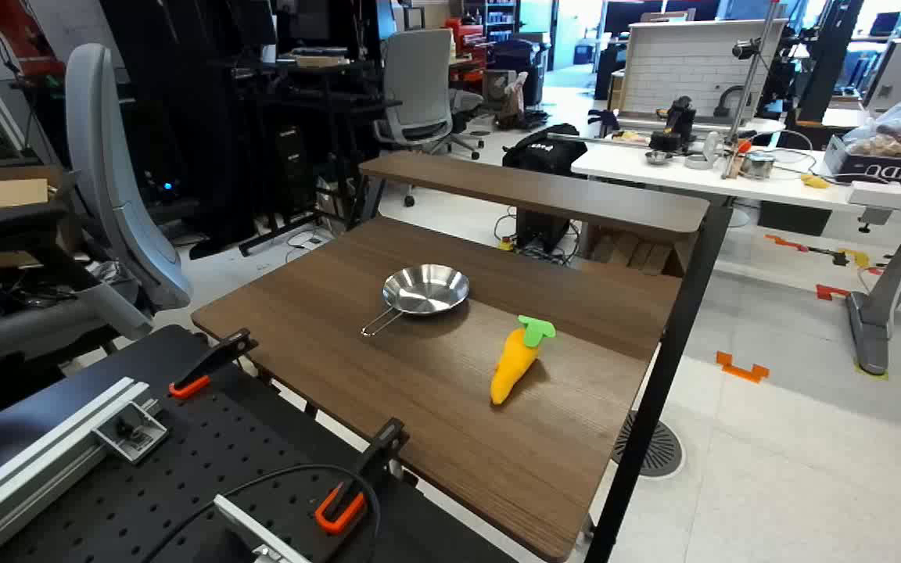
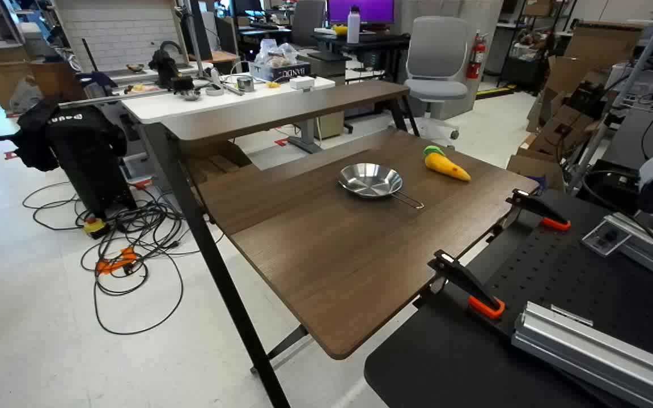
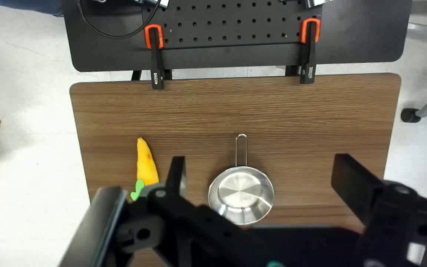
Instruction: Put the squishy carrot toy into the silver bowl
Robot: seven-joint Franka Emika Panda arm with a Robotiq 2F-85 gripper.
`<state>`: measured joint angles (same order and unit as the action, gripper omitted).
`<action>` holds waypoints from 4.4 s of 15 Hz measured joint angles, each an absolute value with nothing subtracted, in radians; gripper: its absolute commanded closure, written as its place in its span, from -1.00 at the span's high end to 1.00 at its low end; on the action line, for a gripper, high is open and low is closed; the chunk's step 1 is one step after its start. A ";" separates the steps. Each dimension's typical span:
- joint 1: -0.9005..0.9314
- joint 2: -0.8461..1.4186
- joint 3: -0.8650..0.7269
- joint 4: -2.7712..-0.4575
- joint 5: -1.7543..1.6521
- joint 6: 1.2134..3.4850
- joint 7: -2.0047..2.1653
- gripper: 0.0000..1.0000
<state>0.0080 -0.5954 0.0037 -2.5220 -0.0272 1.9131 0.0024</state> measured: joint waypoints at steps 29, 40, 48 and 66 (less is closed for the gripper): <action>0.008 -0.588 0.001 -2.543 -0.034 1.952 -0.002 1.00; -0.052 -0.415 -0.081 -2.598 -0.065 2.163 -0.073 1.00; -0.095 -0.151 -0.123 -2.545 -0.074 2.335 -0.112 1.00; -0.144 0.427 -0.139 -2.124 -0.117 2.394 -0.130 1.00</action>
<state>-0.1438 0.4267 -0.1391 -2.1236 -0.1173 2.3937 -0.1302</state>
